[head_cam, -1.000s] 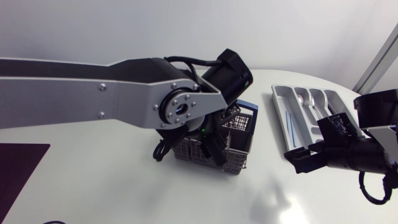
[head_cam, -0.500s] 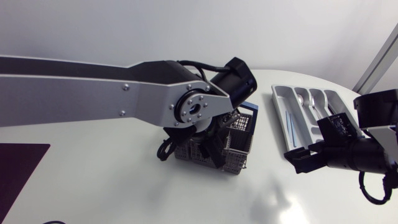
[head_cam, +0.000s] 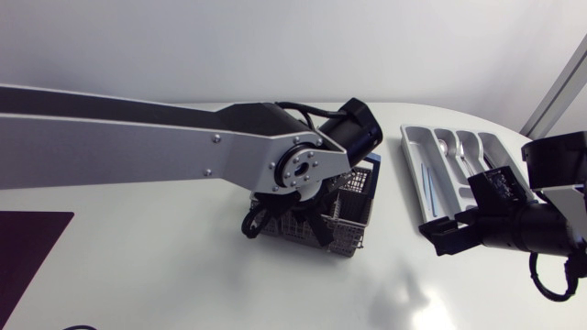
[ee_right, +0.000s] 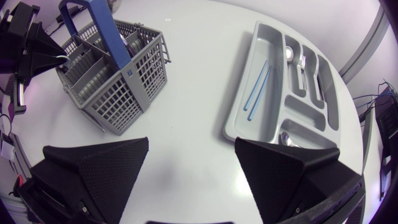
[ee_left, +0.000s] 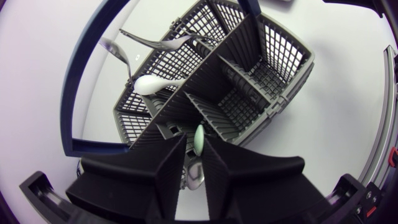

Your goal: Unload the cutlery basket into the drawer organizer.

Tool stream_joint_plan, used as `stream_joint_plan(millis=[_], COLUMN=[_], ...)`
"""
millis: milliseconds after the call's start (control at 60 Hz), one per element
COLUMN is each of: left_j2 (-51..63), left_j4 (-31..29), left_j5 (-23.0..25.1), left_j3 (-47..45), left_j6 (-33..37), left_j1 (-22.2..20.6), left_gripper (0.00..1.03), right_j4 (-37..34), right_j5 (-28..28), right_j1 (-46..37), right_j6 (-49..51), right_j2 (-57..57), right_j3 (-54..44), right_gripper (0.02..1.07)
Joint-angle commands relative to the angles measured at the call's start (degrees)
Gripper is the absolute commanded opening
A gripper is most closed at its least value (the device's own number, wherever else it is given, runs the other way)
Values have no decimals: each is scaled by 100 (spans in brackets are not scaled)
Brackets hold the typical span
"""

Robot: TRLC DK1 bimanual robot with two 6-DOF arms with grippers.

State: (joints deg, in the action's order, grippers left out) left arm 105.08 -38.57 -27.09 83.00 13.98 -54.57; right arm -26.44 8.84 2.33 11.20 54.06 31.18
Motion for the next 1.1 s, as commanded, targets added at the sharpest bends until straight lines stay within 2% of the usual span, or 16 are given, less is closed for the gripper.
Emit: stream_joint_plan(millis=[0,283,550,633,733,767,900,917,1033,1083], left_j2=[-84,-1103,-1719,-1798,-1850,-1798,-1543,-1437,-1165,-998], left_j4=[16,7,-28,-37,-186,-239,-468,-547,-854,-1083], left_j5=[-68,-68,64,371,978,1312,1997,2305,3140,3579], left_j3=[67,102,269,401,638,709,858,946,1245,1438], left_j6=[-27,70,-106,-282,-554,-703,-1020,-1134,-1407,-1565], left_j1=[-37,-195,-327,-265,-89,16,218,306,605,772], left_gripper=[4,4,4,4,4,4,4,4,4,4], right_j4=[-46,-55,-600,-749,-802,-793,-723,-617,-318,-169], right_j5=[30,153,100,109,109,109,30,-119,-497,-594], right_j1=[66,339,954,1147,1437,1648,2307,2624,3230,3459], right_j6=[102,339,339,277,137,58,-145,-206,-259,-259], right_j2=[-27,-713,-1355,-1407,-1407,-1372,-1152,-994,-528,-344], right_j3=[29,-15,389,653,960,1083,1294,1329,1391,1461], right_gripper=[102,102,102,102,102,102,102,102,101,96])
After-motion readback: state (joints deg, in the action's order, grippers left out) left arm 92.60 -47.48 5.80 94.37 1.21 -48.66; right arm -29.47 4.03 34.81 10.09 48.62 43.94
